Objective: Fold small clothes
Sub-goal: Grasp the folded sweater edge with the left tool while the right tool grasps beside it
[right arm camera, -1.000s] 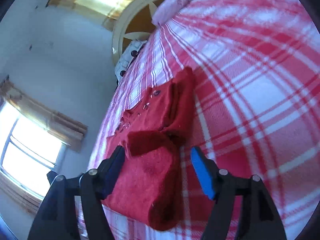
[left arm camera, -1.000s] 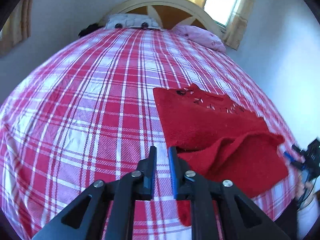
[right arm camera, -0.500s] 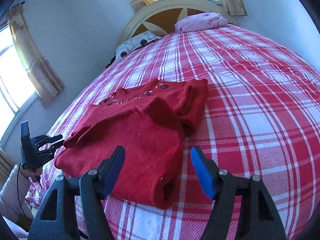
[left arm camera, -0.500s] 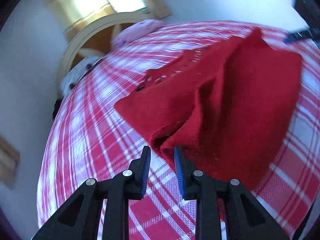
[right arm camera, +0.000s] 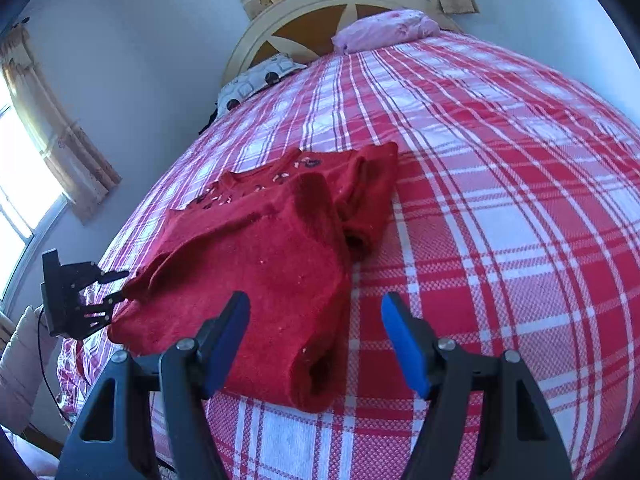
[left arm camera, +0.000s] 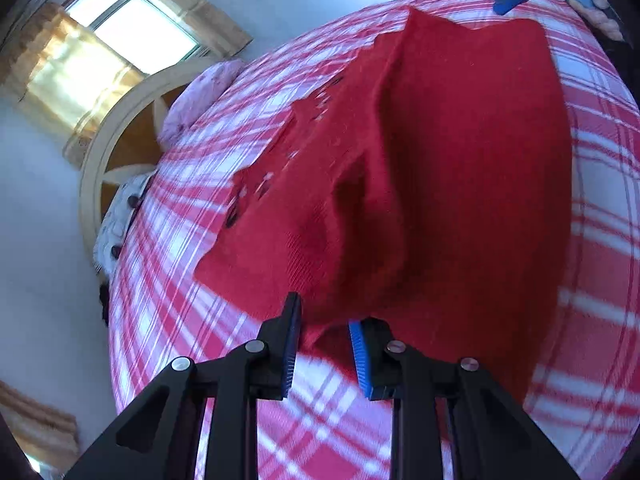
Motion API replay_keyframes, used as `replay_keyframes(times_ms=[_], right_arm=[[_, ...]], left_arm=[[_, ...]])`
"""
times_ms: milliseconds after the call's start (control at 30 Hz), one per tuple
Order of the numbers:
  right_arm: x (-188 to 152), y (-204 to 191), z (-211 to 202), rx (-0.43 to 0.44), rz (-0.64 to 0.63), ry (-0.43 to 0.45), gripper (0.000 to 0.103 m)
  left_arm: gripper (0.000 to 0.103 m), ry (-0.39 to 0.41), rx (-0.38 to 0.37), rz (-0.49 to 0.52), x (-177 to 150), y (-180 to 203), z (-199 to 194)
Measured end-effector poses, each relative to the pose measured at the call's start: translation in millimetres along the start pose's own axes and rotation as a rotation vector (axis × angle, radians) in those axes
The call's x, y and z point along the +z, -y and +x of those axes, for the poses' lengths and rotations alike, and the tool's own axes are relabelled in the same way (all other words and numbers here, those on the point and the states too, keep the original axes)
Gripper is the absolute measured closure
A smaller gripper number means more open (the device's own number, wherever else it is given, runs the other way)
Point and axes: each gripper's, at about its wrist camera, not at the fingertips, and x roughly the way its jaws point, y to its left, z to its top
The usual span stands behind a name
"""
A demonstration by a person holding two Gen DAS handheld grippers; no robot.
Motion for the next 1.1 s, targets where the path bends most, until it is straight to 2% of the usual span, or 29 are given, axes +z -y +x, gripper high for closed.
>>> replay_keyframes(times_ms=[100,200,300,400,500,533,567,600,633,833,900,1100], right_arm=[[4,1,-3,-0.008,-0.006,0.01,0.031],[19,-1,-6,-0.023,-0.041,0.032,0.031],[38,-6,3,-0.019,-0.077,0.043,0.031],[54,-14,27,-0.025,-0.129,0.035,0.034],[62,-18,64,-0.036,-0.147,-0.021,0.047],[62,-19,77,-0.049,-0.15,-0.046,0.057],[60,-21,84,-0.075,-0.165,-0.052,0.077],[59,-23,88,-0.096,-0.182,-0.055,0.088],[56,-25,90,-0.115,-0.195,-0.052,0.092],[43,-29,60,-0.09,-0.169,0.035,0.093],[42,-31,47,-0.069,-0.154,0.064,0.093],[56,-49,21,-0.057,-0.186,0.142,0.093]], left_arm=[[0.078,0.009,-0.011,0.058,8,15,7],[0.078,0.031,-0.027,-0.021,15,14,8],[0.078,0.064,-0.075,-0.324,15,-13,6],[0.078,0.101,-0.14,-0.571,8,-32,6],[0.079,0.106,-0.136,-0.689,6,-34,10],[0.08,0.104,-0.129,-0.71,7,-32,11],[0.082,0.106,-0.129,-0.729,7,-31,10],[0.085,0.112,-0.13,-0.757,7,-30,9],[0.086,0.115,-0.131,-0.78,6,-30,8],[0.089,0.175,-0.152,-0.917,-5,-37,-15],[0.089,0.209,-0.144,-0.938,-7,-38,-28],[0.09,0.246,-0.113,-0.961,5,-56,-45]])
